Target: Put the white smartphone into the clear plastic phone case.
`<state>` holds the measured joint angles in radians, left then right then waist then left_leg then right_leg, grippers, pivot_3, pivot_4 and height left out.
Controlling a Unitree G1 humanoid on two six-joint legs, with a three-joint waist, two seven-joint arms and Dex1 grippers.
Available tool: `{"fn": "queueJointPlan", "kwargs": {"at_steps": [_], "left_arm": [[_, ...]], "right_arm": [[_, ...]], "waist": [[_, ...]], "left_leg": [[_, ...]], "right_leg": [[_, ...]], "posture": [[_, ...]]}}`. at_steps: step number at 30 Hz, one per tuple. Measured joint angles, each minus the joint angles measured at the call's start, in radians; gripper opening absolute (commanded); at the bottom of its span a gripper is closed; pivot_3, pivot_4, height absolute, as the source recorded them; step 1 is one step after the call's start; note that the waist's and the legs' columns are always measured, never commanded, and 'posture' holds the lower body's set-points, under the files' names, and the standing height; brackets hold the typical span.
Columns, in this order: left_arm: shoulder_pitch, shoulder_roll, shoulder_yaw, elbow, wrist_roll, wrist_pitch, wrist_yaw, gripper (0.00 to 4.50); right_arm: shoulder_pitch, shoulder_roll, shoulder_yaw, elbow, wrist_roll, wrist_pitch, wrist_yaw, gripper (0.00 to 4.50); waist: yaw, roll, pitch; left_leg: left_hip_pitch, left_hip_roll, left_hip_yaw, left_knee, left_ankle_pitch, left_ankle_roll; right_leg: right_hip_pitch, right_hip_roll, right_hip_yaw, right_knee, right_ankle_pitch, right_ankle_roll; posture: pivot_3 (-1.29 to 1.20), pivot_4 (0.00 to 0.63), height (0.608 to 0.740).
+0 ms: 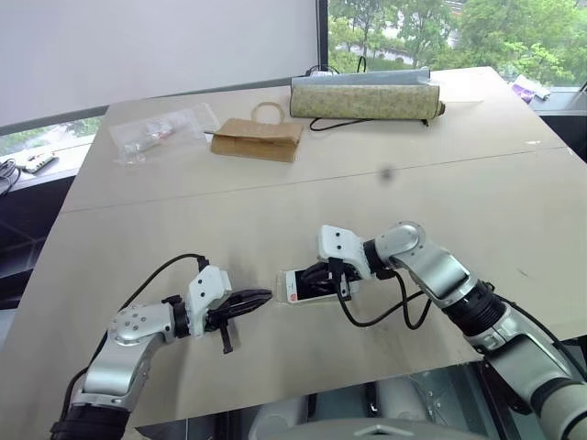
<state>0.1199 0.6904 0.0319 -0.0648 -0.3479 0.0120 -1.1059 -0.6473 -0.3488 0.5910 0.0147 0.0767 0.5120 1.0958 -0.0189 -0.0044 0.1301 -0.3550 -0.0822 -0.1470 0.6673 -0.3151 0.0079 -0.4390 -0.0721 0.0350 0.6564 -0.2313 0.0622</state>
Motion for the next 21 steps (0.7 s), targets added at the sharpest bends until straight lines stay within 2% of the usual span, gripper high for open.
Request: {"fn": "queueJointPlan", "kwargs": {"at_steps": [3,9,11,12,17,21], "left_arm": [[-0.004,-0.01,-0.002,0.021,0.002,-0.011,-0.001,0.08],[-0.026,-0.021,-0.005,0.075,0.004,-0.035,-0.01,0.08],[-0.028,-0.026,-0.008,0.084,0.012,-0.038,-0.01,0.08],[-0.027,-0.027,-0.01,0.088,0.012,-0.038,-0.01,0.08],[-0.023,-0.034,-0.013,0.094,0.015,-0.039,-0.001,0.08],[-0.02,-0.042,-0.016,0.085,0.016,-0.039,0.002,0.08]], "right_arm": [[-0.003,0.0,0.018,0.006,-0.027,-0.024,-0.002,0.0],[-0.022,0.016,0.044,0.029,-0.08,-0.045,-0.022,0.0],[-0.033,0.017,0.07,0.035,-0.115,-0.059,-0.039,0.0],[-0.037,0.017,0.078,0.035,-0.13,-0.061,-0.048,0.0],[-0.041,0.015,0.113,0.037,-0.194,-0.099,-0.075,0.0],[-0.007,-0.014,0.093,-0.019,-0.185,-0.08,-0.053,0.0]], "waist": [[0.0,0.001,-0.001],[-0.002,0.003,-0.007],[-0.002,0.004,-0.007],[-0.002,0.004,-0.008],[0.0,0.006,-0.01],[0.004,0.007,-0.01]], "left_leg": [[0.01,0.0,0.0,-0.004,0.0,0.0],[0.018,0.001,0.0,-0.005,-0.001,0.002],[0.032,0.001,0.001,-0.012,-0.003,0.005],[0.035,0.001,0.001,-0.014,-0.003,0.005],[0.043,0.001,0.0,-0.016,-0.003,0.005],[0.043,0.001,-0.001,-0.016,-0.003,0.005]], "right_leg": [[0.009,0.0,0.0,-0.002,0.0,0.0],[0.014,0.002,0.001,0.0,0.0,0.0],[0.026,0.002,0.001,-0.002,-0.001,0.0],[0.029,0.002,0.001,-0.003,-0.001,0.0],[0.037,0.004,0.0,-0.005,-0.002,0.002],[0.038,0.004,-0.001,-0.009,-0.002,0.002]], "posture": [[0.0,0.15,0.74],[0.0,0.15,0.74],[0.0,0.15,0.74],[0.0,0.15,0.74],[0.0,0.15,0.74],[0.0,0.15,0.74]]}}
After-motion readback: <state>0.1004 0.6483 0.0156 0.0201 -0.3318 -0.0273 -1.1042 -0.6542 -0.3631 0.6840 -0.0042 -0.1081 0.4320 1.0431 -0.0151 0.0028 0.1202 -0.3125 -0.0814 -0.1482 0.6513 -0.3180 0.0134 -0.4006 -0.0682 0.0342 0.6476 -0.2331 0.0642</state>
